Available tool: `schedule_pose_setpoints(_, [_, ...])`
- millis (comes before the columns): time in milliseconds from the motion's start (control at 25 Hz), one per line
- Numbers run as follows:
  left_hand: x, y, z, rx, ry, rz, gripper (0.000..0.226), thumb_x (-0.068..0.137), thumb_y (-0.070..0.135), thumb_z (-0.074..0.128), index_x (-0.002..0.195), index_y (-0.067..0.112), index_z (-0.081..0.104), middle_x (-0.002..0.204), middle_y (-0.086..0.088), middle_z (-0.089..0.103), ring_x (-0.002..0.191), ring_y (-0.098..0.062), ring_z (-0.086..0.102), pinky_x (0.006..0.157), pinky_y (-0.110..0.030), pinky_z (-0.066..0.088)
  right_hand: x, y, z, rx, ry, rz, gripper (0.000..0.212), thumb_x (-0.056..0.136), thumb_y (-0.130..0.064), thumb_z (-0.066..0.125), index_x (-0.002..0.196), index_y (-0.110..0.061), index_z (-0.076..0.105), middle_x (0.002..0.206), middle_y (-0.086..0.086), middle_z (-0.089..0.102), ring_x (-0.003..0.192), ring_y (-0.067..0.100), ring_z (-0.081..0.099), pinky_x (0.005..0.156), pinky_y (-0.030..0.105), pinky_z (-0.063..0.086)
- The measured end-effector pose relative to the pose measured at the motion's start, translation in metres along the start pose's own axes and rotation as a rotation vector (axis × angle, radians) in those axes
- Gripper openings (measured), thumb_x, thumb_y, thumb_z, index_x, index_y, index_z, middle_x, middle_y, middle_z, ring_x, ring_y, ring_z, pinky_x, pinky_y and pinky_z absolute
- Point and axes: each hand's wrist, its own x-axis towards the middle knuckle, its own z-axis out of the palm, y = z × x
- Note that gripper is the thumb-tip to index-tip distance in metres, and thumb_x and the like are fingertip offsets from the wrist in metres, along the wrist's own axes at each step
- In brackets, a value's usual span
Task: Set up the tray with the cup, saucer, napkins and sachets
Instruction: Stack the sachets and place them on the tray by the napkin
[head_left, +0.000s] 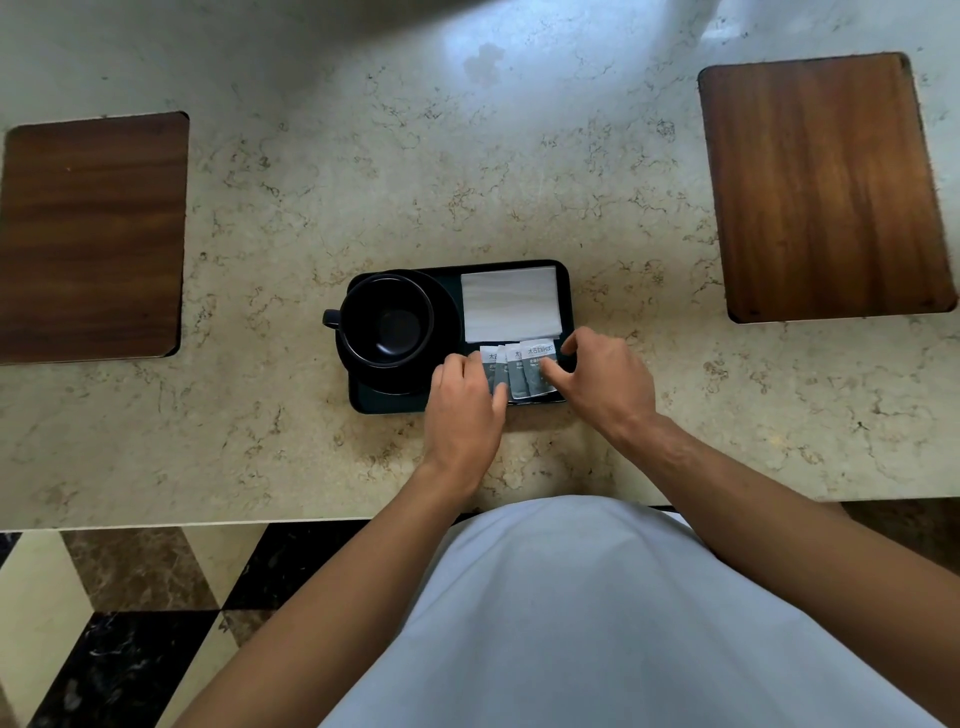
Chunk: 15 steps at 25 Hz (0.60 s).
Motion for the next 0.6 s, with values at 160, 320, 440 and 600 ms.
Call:
schedule_pose_setpoints(160, [-0.004, -0.007, -0.001, 0.043, 0.097, 0.225, 0.031, 0.092, 0.013, 0.071, 0.121, 0.001, 0.069, 0.117, -0.015, 0.063, 0.106, -0.028, 0.058, 0.088, -0.039, 0.057, -0.005, 0.002, 0.002, 0.043, -0.033, -0.21, 0.034, 0.094, -0.034, 0.068, 0.122, -0.017, 0.061, 0.112, 0.005, 0.062, 0.096, 0.021, 0.06, 0.075, 0.037, 0.054])
schedule_pose_setpoints(320, [-0.004, -0.007, 0.001, 0.108, 0.029, 0.357, 0.025, 0.096, 0.008, 0.067, 0.12, 0.002, 0.07, 0.122, -0.018, 0.064, 0.109, -0.031, 0.059, 0.085, -0.04, 0.058, -0.005, -0.003, 0.007, 0.052, -0.073, -0.315, 0.039, 0.095, -0.027, 0.069, 0.133, -0.02, 0.062, 0.117, 0.007, 0.059, 0.103, 0.022, 0.06, 0.081, 0.037, 0.057])
schedule_pose_setpoints(440, [-0.002, -0.006, 0.002, 0.103, -0.036, 0.333, 0.025, 0.099, 0.011, 0.063, 0.122, 0.003, 0.069, 0.122, -0.017, 0.062, 0.107, -0.029, 0.059, 0.082, -0.042, 0.058, -0.006, -0.005, 0.011, 0.045, -0.104, -0.317, 0.039, 0.095, -0.027, 0.069, 0.133, -0.02, 0.064, 0.122, 0.007, 0.06, 0.108, 0.023, 0.061, 0.087, 0.035, 0.055])
schedule_pose_setpoints(600, [-0.002, -0.004, 0.003, 0.113, -0.059, 0.309, 0.026, 0.1, 0.014, 0.062, 0.123, 0.004, 0.069, 0.122, -0.015, 0.06, 0.108, -0.027, 0.057, 0.084, -0.041, 0.057, -0.005, -0.003, 0.013, 0.04, -0.108, -0.279, 0.039, 0.094, -0.027, 0.07, 0.132, -0.018, 0.062, 0.124, 0.007, 0.059, 0.107, 0.023, 0.061, 0.083, 0.032, 0.051])
